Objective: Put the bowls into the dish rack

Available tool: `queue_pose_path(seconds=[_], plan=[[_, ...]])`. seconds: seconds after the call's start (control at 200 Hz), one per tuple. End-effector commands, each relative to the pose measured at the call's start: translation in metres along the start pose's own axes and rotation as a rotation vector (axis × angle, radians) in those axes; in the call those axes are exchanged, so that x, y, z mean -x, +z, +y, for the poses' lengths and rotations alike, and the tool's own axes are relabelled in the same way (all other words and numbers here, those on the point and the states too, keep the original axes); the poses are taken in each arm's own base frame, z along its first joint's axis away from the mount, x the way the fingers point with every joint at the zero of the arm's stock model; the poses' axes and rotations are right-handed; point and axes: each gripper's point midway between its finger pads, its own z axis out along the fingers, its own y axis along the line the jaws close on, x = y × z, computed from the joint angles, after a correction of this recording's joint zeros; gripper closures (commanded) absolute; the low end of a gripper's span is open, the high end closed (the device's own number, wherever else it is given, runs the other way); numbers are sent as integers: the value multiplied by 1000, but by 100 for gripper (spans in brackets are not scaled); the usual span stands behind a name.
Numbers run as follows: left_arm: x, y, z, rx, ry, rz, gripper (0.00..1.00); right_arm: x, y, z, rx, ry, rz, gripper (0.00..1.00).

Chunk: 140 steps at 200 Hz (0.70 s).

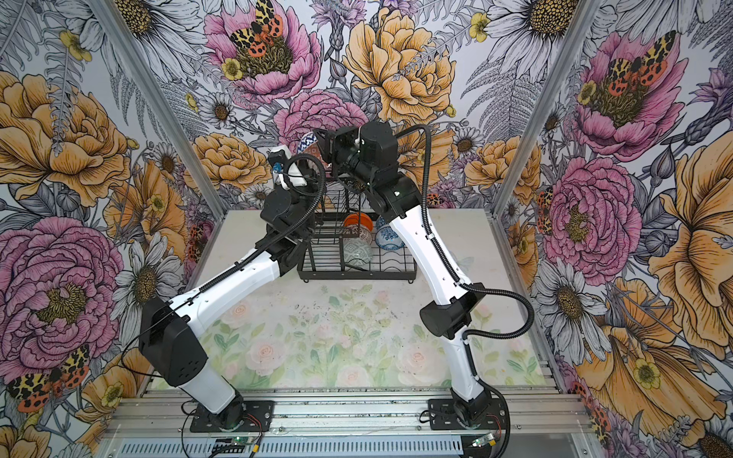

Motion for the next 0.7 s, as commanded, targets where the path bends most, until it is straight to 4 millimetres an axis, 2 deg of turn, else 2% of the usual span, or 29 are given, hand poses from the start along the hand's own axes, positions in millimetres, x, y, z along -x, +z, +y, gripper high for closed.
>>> queue_pose_path(seconds=[0.0, 0.325, 0.4, 0.696], plan=[[16, -10, -4, -21, -3, -26, 100, 1, 0, -6, -21, -84, 6, 100], [16, -19, 5, 5, -22, -6, 100, 0, 2, -9, -25, -90, 10, 100], [15, -20, 6, 8, -25, 0, 92, -1, 2, -8, -23, -90, 13, 100], [12, -21, 2, -2, -28, 18, 86, -2, 1, -1, 1, -106, 16, 100]])
